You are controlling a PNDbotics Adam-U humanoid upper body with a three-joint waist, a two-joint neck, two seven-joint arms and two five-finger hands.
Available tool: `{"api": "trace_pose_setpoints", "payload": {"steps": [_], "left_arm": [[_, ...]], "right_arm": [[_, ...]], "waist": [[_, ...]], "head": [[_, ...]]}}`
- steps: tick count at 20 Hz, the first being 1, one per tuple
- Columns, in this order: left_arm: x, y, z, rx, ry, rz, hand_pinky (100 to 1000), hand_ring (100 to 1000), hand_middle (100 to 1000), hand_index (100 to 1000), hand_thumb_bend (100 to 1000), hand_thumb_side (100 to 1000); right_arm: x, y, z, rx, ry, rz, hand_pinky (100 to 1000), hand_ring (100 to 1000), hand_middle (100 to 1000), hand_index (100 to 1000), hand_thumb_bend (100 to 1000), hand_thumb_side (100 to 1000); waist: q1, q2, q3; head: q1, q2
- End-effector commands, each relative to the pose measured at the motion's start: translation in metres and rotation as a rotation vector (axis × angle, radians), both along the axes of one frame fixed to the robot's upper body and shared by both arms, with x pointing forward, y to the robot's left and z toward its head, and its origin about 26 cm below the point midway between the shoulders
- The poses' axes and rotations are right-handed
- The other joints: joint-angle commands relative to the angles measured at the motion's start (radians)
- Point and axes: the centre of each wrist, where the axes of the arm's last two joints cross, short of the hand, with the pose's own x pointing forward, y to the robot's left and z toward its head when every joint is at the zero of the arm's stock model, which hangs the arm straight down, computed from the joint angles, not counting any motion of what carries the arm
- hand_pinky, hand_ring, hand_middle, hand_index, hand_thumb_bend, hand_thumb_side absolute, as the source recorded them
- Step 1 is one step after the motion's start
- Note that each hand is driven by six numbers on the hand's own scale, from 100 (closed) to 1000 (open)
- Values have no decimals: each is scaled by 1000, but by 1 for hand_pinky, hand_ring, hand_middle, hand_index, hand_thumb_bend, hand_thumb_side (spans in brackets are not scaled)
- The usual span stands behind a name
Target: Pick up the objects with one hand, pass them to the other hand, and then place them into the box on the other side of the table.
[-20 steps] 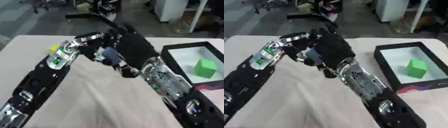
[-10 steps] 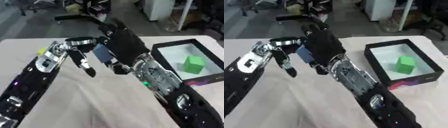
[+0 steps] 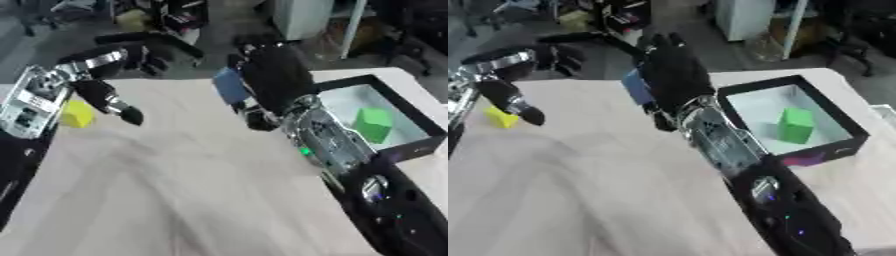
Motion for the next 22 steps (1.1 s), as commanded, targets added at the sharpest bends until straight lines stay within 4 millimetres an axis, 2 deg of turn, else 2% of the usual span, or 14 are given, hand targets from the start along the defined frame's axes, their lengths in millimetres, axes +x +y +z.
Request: {"api": "trace_pose_setpoints", "payload": {"steps": [1, 2, 3, 5, 6, 7, 8, 10, 13, 14, 16, 19, 21, 22], "left_arm": [[-13, 27, 24, -55, -105, 107, 809, 844, 857, 935, 1000, 617], [-17, 34, 21, -77, -109, 136, 795, 834, 846, 924, 1000, 623], [-21, 40, 19, -98, -112, 160, 795, 834, 846, 924, 1000, 623], [-29, 50, 13, -136, -110, 207, 778, 822, 833, 915, 1000, 620], [-33, 53, 9, -156, -107, 227, 776, 820, 832, 913, 1000, 622], [-36, 56, 7, -171, -105, 242, 770, 817, 829, 911, 1000, 623], [-39, 59, 4, -186, -102, 257, 769, 816, 828, 911, 1000, 624], [-44, 64, 0, -203, -93, 286, 766, 815, 826, 909, 1000, 622], [-48, 72, -6, -204, -75, 323, 766, 815, 827, 909, 1000, 589], [-49, 75, -7, -199, -69, 337, 767, 815, 827, 909, 1000, 620], [-50, 80, -9, -189, -63, 363, 767, 815, 827, 909, 1000, 617], [-50, 89, -11, -165, -64, 407, 768, 814, 827, 910, 1000, 612], [-50, 98, -11, -135, -70, 457, 772, 811, 822, 909, 1000, 598], [-50, 104, -11, -113, -77, 491, 779, 811, 821, 910, 1000, 582]], "right_arm": [[29, -43, -15, 109, -34, -257, 473, 818, 762, 393, 238, 230], [38, -58, -24, 148, -40, -346, 412, 803, 742, 400, 211, 237], [46, -70, -32, 179, -49, -424, 412, 803, 742, 400, 211, 237], [62, -95, -46, 238, -65, -584, 361, 786, 731, 492, 155, 252], [70, -107, -54, 261, -66, -666, 387, 797, 753, 589, 210, 273], [76, -116, -62, 275, -58, -729, 444, 820, 795, 778, 315, 357], [82, -127, -70, 289, -36, -801, 518, 838, 826, 883, 376, 422], [90, -143, -81, 318, 14, -921, 611, 858, 862, 1000, 452, 529], [94, -160, -82, 370, 43, -1020, 603, 861, 863, 1000, 486, 628], [95, -165, -80, 384, 32, -1032, 603, 863, 864, 1000, 487, 642], [94, -169, -75, 405, 0, -1036, 576, 862, 858, 1000, 486, 660], [91, -166, -64, 412, -83, -1003, 552, 858, 852, 1000, 479, 635], [86, -156, -56, 385, -169, -957, 542, 849, 843, 1000, 474, 582], [82, -151, -53, 360, -219, -927, 567, 848, 846, 1000, 483, 534]], "waist": [[2, -13, 2], [2, -12, 2], [3, -11, 3], [3, -11, 6], [4, -11, 8], [5, -11, 10], [6, -11, 13], [8, -11, 16], [7, -11, 18], [7, -11, 18], [5, -11, 18], [5, -11, 16], [5, -10, 15], [6, -10, 14]], "head": [[-15, -14], [-17, -16], [-20, -17], [-22, -19], [-23, -19], [-24, -20], [-25, -21], [-25, -21], [-24, -21], [-22, -22], [-18, -23], [-8, -28], [13, -27], [35, -23]]}}
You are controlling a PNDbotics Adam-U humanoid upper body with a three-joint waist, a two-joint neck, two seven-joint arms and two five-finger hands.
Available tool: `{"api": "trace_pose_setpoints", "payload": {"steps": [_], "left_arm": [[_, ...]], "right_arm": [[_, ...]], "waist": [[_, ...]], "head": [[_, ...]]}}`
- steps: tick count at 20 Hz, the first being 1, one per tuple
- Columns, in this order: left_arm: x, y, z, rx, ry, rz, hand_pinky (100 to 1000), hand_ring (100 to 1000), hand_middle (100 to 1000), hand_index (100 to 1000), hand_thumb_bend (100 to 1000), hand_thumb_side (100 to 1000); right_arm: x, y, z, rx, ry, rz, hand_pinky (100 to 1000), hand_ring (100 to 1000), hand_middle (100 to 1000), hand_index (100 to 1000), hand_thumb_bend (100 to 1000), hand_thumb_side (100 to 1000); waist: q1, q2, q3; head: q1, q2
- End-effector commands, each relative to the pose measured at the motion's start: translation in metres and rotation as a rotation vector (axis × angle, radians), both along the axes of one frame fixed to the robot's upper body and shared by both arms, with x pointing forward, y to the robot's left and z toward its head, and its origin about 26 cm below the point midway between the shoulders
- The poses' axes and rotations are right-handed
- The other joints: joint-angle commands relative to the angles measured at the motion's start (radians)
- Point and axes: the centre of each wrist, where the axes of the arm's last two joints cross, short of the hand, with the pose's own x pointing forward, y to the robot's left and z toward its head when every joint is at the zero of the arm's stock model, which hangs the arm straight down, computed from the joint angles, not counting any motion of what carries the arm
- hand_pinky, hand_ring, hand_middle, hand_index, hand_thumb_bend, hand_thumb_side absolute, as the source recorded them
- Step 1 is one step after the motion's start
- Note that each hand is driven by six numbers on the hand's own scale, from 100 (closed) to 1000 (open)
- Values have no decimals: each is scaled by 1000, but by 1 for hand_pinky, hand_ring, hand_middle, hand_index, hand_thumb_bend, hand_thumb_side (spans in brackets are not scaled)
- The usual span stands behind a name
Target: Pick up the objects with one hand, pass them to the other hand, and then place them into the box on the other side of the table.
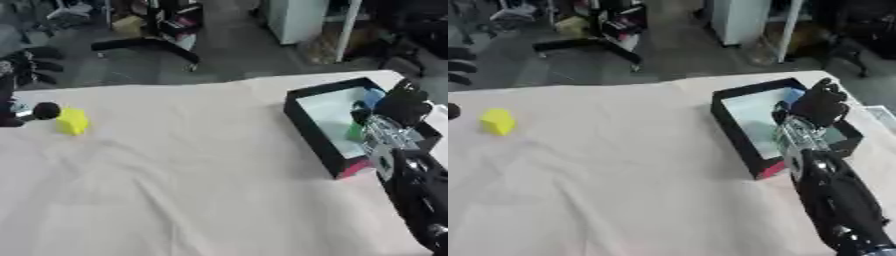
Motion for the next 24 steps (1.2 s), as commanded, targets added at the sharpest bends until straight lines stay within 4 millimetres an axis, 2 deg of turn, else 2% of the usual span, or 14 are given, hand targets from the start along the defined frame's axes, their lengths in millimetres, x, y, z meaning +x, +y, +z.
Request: {"api": "trace_pose_setpoints", "payload": {"steps": [1, 5, 6, 8, 11, 14, 18, 24], "left_arm": [[-1, 26, 18, 94, -37, 124, 783, 809, 817, 910, 1000, 563], [5, 55, 21, 243, -50, 382, 800, 810, 816, 915, 1000, 504], [8, 61, 21, 296, -48, 448, 813, 812, 819, 920, 1000, 461], [15, 71, 18, 397, -35, 555, 816, 805, 813, 919, 1000, 467], [30, 84, 5, 535, 49, 681, 817, 791, 799, 914, 1000, 437], [42, 90, -14, 592, 154, 764, 790, 755, 761, 880, 1000, 414], [54, 84, -37, 451, 218, 807, 725, 715, 716, 828, 1000, 442], [62, 69, -61, 220, 123, 918, 666, 677, 677, 789, 1000, 458]], "right_arm": [[-6, 9, 30, -152, -160, 41, 600, 853, 853, 1000, 491, 499], [-24, 30, 49, -348, -226, 171, 686, 875, 882, 1000, 521, 453], [-30, 36, 57, -383, -232, 207, 702, 879, 886, 1000, 523, 447], [-42, 47, 71, -430, -238, 260, 706, 878, 886, 1000, 516, 443], [-62, 66, 87, -463, -240, 354, 716, 880, 886, 1000, 507, 446], [-76, 81, 96, -461, -238, 424, 712, 878, 882, 1000, 489, 453], [-86, 91, 104, -445, -245, 475, 707, 876, 879, 1000, 467, 464], [-91, 101, 111, -416, -267, 514, 701, 875, 879, 1000, 438, 482]], "waist": [[1, -10, -2], [4, -13, -8], [5, -13, -10], [6, -14, -13], [4, -13, -17], [-1, -10, -23], [-9, 1, -32], [-23, 26, -55]], "head": [[59, -1], [187, 17], [211, 19], [239, 19], [259, 14], [272, 5], [279, -9], [285, -36]]}}
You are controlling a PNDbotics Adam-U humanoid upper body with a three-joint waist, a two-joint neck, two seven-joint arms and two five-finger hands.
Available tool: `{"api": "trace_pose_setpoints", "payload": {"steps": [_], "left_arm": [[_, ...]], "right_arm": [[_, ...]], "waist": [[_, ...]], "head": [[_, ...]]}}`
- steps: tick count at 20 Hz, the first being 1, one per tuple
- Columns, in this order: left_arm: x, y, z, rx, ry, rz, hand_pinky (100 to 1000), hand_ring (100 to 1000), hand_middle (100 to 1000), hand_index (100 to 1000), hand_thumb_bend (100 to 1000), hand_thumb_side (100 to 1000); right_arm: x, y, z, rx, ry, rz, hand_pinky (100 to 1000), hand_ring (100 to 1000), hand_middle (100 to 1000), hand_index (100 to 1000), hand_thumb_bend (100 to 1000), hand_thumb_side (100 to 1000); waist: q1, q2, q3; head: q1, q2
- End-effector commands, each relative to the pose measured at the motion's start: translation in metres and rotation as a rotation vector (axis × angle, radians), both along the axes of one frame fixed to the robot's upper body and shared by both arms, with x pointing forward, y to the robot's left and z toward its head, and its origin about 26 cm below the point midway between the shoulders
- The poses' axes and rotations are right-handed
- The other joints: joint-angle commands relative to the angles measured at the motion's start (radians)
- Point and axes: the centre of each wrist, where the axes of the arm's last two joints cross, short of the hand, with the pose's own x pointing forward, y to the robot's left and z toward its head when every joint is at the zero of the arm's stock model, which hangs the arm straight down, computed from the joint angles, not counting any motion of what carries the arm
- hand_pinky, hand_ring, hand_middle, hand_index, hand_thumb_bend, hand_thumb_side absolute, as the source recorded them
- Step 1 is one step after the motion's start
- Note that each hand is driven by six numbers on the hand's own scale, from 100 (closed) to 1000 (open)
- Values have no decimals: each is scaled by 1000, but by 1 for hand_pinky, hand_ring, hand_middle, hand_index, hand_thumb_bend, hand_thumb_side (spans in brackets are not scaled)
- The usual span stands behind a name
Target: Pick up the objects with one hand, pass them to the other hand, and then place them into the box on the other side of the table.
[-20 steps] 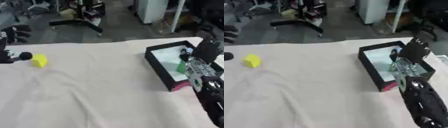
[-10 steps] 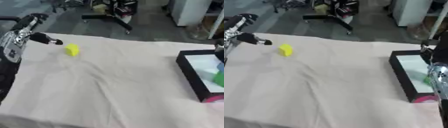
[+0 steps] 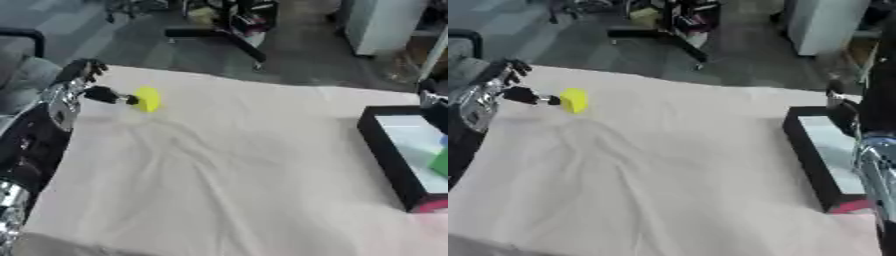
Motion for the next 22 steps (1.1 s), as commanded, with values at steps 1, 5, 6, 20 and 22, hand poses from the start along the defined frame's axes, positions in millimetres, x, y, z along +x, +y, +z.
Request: {"api": "trace_pose_setpoints", "payload": {"steps": [1, 5, 6, 20, 22], "left_arm": [[5, 0, 7, -33, -118, 75, 667, 679, 679, 790, 1000, 458], [6, -3, -4, -35, -136, 119, 674, 689, 688, 794, 1000, 449], [6, -3, -6, -34, -134, 123, 675, 691, 689, 795, 1000, 447], [12, -22, -20, -14, -124, 100, 619, 585, 552, 676, 924, 349], [12, -23, -21, -11, -137, 104, 549, 499, 460, 574, 715, 249]], "right_arm": [[-5, 5, 16, 17, -47, 29, 702, 875, 879, 1000, 437, 483], [-6, 8, 19, 31, -60, 43, 696, 874, 878, 1000, 425, 491], [-6, 9, 20, 34, -62, 47, 696, 874, 878, 1000, 423, 492], [-7, 14, 21, 64, -73, 71, 685, 872, 875, 1000, 396, 508], [-7, 14, 21, 66, -72, 72, 684, 872, 875, 1000, 392, 511]], "waist": [[-1, -1, -9], [-2, 16, -25], [-3, 19, -28], [-5, 44, -53], [-5, 43, -54]], "head": [[6, -23], [9, -34], [10, -37], [29, -49], [30, -48]]}}
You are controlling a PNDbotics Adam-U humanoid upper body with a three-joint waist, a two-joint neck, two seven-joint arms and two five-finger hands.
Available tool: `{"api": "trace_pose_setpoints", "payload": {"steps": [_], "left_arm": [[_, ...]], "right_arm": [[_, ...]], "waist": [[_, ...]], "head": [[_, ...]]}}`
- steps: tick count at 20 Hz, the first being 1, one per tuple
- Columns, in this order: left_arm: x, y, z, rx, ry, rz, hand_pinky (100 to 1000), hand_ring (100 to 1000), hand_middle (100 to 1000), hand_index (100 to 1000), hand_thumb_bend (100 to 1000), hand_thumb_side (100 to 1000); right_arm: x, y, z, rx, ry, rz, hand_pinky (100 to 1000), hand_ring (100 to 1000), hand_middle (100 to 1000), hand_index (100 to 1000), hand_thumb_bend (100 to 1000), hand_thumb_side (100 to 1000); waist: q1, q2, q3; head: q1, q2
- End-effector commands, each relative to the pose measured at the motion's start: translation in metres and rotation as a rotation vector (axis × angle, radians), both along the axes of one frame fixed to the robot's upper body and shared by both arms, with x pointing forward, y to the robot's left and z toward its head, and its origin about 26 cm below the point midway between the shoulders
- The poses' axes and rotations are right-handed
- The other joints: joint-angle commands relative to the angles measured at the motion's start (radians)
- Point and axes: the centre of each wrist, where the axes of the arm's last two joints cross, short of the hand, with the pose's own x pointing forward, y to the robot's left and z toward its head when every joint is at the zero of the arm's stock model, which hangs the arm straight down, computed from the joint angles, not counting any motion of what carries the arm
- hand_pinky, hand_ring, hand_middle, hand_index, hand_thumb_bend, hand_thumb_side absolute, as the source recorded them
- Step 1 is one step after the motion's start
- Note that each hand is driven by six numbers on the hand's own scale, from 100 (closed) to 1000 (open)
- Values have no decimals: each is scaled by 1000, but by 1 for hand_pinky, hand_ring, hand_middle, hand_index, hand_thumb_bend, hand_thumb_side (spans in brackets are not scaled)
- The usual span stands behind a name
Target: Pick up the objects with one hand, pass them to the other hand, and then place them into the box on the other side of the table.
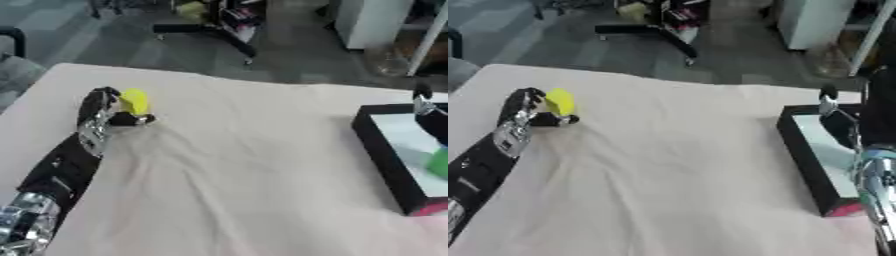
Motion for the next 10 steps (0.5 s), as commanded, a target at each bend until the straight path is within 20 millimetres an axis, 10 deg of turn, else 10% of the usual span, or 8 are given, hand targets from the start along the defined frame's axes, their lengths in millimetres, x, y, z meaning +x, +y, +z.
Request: {"api": "trace_pose_setpoints", "payload": {"steps": [1, 5, 10], "left_arm": [[5, -1, 12, 19, -47, 4, 518, 465, 418, 531, 624, 194], [7, -2, 18, -3, -118, -4, 464, 404, 350, 459, 417, 100], [10, -2, 50, -28, -207, -106, 459, 399, 348, 456, 383, 100]], "right_arm": [[-2, 1, 9, 6, -33, 10, 684, 872, 875, 1000, 391, 511], [-2, 1, 7, 6, -29, 9, 685, 872, 875, 1000, 385, 513], [-2, 1, 6, -5, -25, 17, 689, 872, 875, 1000, 381, 510]], "waist": [[2, -12, -2], [4, -16, -1], [9, -26, 8]], "head": [[4, -11], [2, -6], [-8, 8]]}}
